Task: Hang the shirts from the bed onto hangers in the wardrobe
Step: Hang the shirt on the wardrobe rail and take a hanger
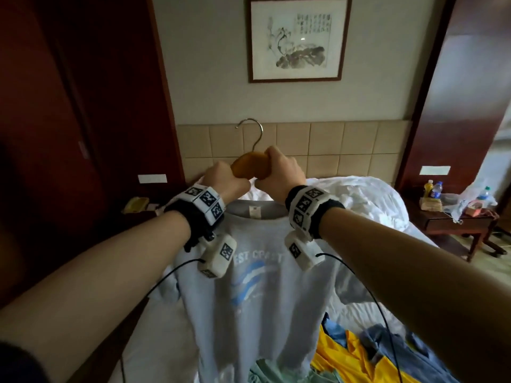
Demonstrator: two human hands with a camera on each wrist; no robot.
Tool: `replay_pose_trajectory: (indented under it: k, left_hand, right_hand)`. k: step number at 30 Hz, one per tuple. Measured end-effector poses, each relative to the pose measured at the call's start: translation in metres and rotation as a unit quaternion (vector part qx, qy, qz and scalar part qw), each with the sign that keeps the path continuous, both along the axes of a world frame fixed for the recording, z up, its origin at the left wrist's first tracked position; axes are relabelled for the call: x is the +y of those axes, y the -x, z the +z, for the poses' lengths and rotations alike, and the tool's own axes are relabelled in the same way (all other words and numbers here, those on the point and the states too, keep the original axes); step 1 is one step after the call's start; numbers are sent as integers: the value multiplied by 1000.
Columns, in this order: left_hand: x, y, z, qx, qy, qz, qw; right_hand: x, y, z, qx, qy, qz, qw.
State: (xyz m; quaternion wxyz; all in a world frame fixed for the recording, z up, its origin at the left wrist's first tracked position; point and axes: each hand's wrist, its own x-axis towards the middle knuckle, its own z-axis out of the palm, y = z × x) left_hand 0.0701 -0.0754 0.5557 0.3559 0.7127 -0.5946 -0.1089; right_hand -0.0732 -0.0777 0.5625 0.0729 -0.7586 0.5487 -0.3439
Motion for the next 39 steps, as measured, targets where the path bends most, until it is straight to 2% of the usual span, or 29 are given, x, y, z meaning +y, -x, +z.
replay_pose_trajectory:
  k: [6,8,10,14,20,23,27,29,32,36,39]
  left_hand:
    - [7,-26,-7,13,5,-108,994]
    - [11,-46,-10,22,-7,-132,991]
    - [15,-71,-15,-1,-19,-148,989]
    - [30,-116,-27,-44,-73,-140,987]
    - [35,-167,-70,-112,-137,-57,983]
    - [33,-176,-94,-96,-182,-55,977]
    - [33,-179,-113,-119,-223,-42,967]
    - [33,-186,-123,-137,-211,-24,968]
    - [31,-187,-137,-138,-204,-37,968]
    - [35,-184,-143,-200,-211,-27,956]
    - [38,-195,-144,-215,-236,-21,948]
  right_hand:
    - [-5,-3,-6,-37,9,7,999]
    - [-7,1,-7,-49,11,2,999]
    - [-9,10,-4,-63,13,-1,998]
    - [-12,30,5,-71,32,-11,997]
    - [-17,51,14,-54,45,-32,997]
    - [-16,51,11,-45,43,-28,998]
    - [-14,50,8,-32,50,-23,998]
    - [-14,51,9,-28,57,-22,998]
    - [-15,50,7,-27,59,-27,998]
    - [-13,47,6,-40,52,-32,997]
    - [-10,49,3,-40,44,-26,998]
